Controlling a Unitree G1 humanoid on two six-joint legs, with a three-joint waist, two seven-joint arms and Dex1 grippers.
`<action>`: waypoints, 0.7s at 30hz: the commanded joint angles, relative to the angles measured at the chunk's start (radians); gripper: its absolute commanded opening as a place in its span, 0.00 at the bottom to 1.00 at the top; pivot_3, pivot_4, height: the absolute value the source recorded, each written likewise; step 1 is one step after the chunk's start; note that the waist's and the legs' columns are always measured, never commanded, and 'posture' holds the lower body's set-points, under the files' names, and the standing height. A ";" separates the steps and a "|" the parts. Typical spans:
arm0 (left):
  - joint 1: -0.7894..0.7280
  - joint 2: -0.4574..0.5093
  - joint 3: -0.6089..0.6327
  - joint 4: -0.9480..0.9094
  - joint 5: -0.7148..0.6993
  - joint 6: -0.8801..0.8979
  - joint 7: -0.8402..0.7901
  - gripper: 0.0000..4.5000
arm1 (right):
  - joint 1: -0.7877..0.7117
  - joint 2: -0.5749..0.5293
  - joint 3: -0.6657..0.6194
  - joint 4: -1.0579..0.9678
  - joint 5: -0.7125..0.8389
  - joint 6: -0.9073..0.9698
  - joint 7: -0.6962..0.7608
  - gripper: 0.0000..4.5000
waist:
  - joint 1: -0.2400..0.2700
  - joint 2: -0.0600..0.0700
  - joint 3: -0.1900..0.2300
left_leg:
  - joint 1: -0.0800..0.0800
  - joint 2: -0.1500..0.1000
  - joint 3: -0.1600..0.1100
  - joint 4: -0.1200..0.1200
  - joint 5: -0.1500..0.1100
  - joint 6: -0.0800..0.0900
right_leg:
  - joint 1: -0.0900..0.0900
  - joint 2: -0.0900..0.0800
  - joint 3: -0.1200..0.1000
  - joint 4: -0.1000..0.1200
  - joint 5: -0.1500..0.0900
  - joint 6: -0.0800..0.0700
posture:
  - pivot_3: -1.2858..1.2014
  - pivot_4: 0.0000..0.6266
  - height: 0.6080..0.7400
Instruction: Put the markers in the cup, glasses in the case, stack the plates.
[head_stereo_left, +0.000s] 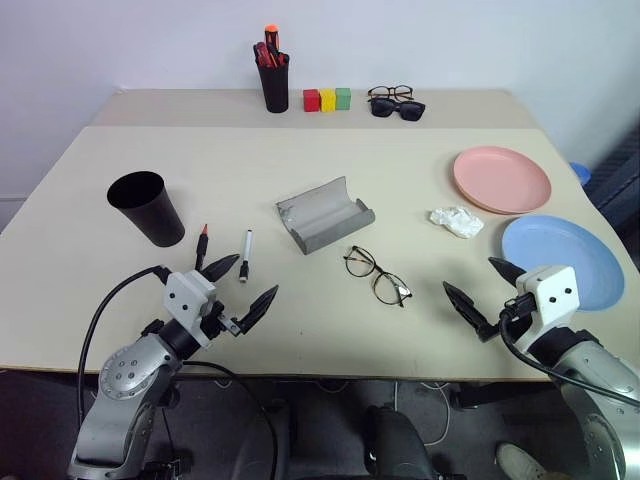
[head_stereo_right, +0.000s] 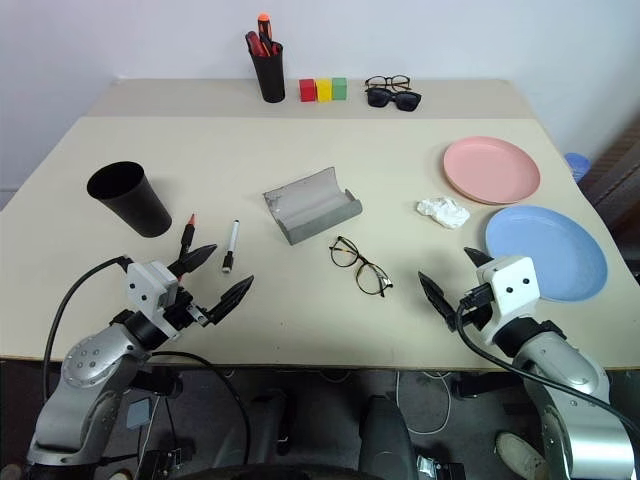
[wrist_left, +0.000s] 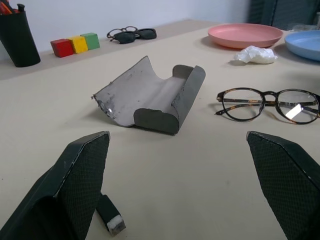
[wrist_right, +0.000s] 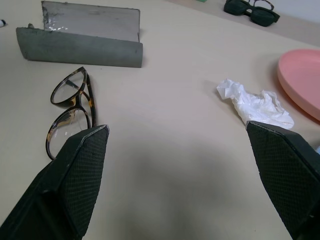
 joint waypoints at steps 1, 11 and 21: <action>0.010 0.006 0.007 -0.050 -0.035 0.019 -0.006 1.00 | 0.000 -0.009 -0.028 -0.017 0.010 -0.027 0.007 0.99 | 0.000 0.000 0.000 | 0.000 0.000 0.000 0.000 0.000 0.000 | 0.000 0.000 0.000 0.000 0.000 0.000 | 0.52 0.24 1.00; -0.004 0.008 0.006 -0.067 -0.022 0.064 0.042 1.00 | 0.002 -0.010 -0.022 -0.001 0.007 -0.043 0.016 0.99 | 0.001 0.000 0.000 | 0.000 0.000 0.001 0.000 0.000 0.000 | 0.000 0.000 0.000 -0.001 0.000 0.000 | 0.52 0.24 1.00; -0.076 -0.018 0.002 -0.128 0.109 0.269 0.259 1.00 | -0.081 -0.009 0.028 0.018 0.081 -0.141 0.134 0.99 | 0.000 0.000 0.000 | 0.000 0.000 0.001 0.000 0.000 0.000 | 0.000 0.000 0.000 0.000 0.000 0.000 | 0.52 0.24 1.00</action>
